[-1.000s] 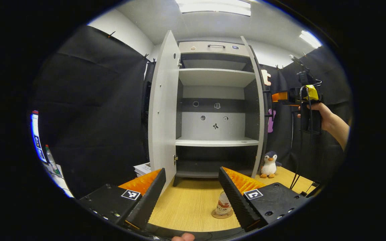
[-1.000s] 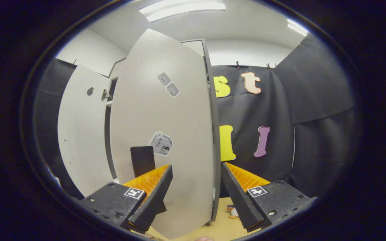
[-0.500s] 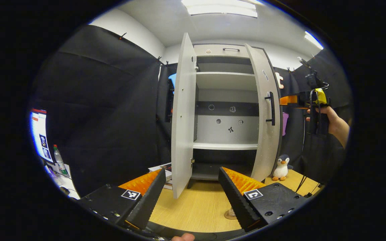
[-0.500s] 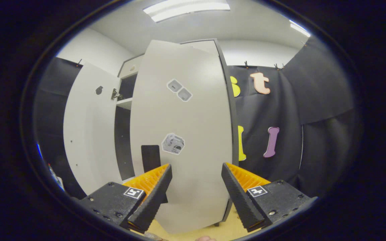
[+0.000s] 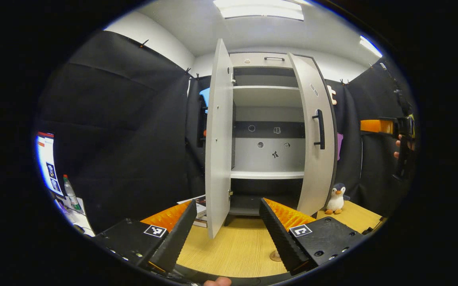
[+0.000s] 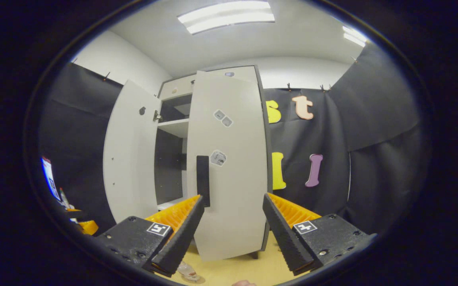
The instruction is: Grasp the bottle in the cabinet with the left hand and place it on the coaster, then close the right door with the right hand and the left door with the left hand.
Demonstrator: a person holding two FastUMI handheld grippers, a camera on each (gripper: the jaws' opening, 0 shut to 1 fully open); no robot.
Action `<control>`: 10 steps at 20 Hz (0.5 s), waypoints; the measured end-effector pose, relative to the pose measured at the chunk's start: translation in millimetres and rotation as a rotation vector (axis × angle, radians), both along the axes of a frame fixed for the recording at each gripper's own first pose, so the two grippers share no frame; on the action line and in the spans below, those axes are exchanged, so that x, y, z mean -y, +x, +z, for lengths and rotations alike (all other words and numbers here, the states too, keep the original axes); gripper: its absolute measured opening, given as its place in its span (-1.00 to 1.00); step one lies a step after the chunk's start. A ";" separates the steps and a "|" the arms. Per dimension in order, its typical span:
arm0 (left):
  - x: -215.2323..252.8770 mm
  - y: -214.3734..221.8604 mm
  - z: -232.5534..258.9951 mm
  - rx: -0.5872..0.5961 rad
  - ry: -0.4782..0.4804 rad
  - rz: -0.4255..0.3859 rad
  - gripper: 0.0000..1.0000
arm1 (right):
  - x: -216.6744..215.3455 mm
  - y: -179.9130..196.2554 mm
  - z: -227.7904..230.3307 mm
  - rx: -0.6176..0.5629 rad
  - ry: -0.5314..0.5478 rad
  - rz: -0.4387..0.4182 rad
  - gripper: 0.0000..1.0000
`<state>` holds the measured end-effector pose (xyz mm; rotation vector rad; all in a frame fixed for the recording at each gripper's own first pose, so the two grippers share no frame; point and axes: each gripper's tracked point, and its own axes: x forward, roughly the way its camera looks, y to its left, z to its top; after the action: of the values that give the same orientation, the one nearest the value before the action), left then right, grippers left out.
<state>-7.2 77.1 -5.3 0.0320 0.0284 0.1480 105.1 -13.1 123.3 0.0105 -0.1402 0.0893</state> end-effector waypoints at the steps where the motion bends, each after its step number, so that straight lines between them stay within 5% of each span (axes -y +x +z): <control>1: 1.0 0.5 0.6 0.004 0.002 -0.007 0.92 | 2.6 -9.5 -6.1 0.000 -0.002 -0.011 0.94; 10: 4.9 5.9 2.9 0.019 0.021 -0.065 0.92 | 21.8 -67.3 -82.9 -0.075 0.003 -0.086 0.95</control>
<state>-1.3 72.2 -2.4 0.0524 0.0070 0.0840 37.8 -34.8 40.4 0.0106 -0.0662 0.0032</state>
